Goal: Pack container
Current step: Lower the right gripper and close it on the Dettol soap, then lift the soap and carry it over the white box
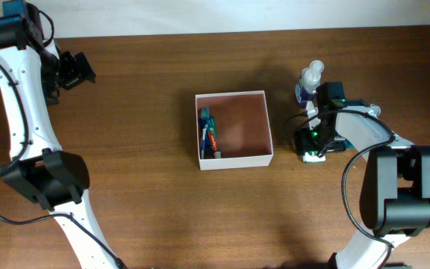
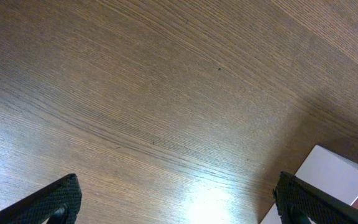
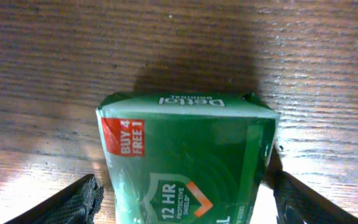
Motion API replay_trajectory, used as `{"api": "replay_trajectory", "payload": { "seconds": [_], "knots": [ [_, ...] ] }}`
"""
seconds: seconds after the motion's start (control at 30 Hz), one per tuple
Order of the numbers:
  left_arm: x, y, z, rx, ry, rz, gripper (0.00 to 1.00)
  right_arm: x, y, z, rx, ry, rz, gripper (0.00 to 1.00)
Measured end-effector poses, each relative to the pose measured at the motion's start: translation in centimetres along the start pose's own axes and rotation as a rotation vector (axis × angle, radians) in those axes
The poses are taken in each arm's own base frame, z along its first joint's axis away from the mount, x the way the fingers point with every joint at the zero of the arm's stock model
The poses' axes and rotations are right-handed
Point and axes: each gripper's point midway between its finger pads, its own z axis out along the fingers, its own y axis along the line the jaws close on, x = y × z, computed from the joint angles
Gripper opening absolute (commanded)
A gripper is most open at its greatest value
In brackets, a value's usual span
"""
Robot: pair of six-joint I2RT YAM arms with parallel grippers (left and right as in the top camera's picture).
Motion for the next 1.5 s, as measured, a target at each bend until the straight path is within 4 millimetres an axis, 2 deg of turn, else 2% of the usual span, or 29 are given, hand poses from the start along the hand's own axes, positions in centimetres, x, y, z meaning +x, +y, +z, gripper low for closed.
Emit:
{"api": "replay_trajectory", "payload": {
  "seconds": [0.2,0.33,0.6,0.87,1.0,1.1,1.33,1.5],
  "knots": [
    [0.0,0.0,0.0,0.0,0.0,0.0,0.99,-0.1,-0.1,0.1,0.003,-0.007,-0.001,0.68],
    [0.0,0.0,0.0,0.0,0.0,0.0,0.99,-0.4,-0.1,0.1,0.005,-0.018,0.0,0.64],
    [0.0,0.0,0.0,0.0,0.0,0.0,0.99,-0.4,-0.1,0.1,0.003,-0.019,0.005,0.38],
    [0.0,0.0,0.0,0.0,0.0,0.0,0.99,-0.3,0.1,0.0,-0.006,-0.013,0.007,0.4],
    [0.0,0.0,0.0,0.0,0.0,0.0,0.99,0.3,0.8,-0.8,-0.045,0.033,0.01,0.43],
    [0.0,0.0,0.0,0.0,0.0,0.0,0.99,-0.3,1.4,-2.5,-0.085,0.045,0.012,0.43],
    [0.0,0.0,0.0,0.0,0.0,0.0,0.99,-3.4,3.4,-10.4,-0.195,0.009,0.013,0.43],
    [0.0,0.0,0.0,0.0,0.0,0.0,0.99,-4.9,6.0,-15.9,-0.258,-0.047,-0.028,0.43]
  ]
}}
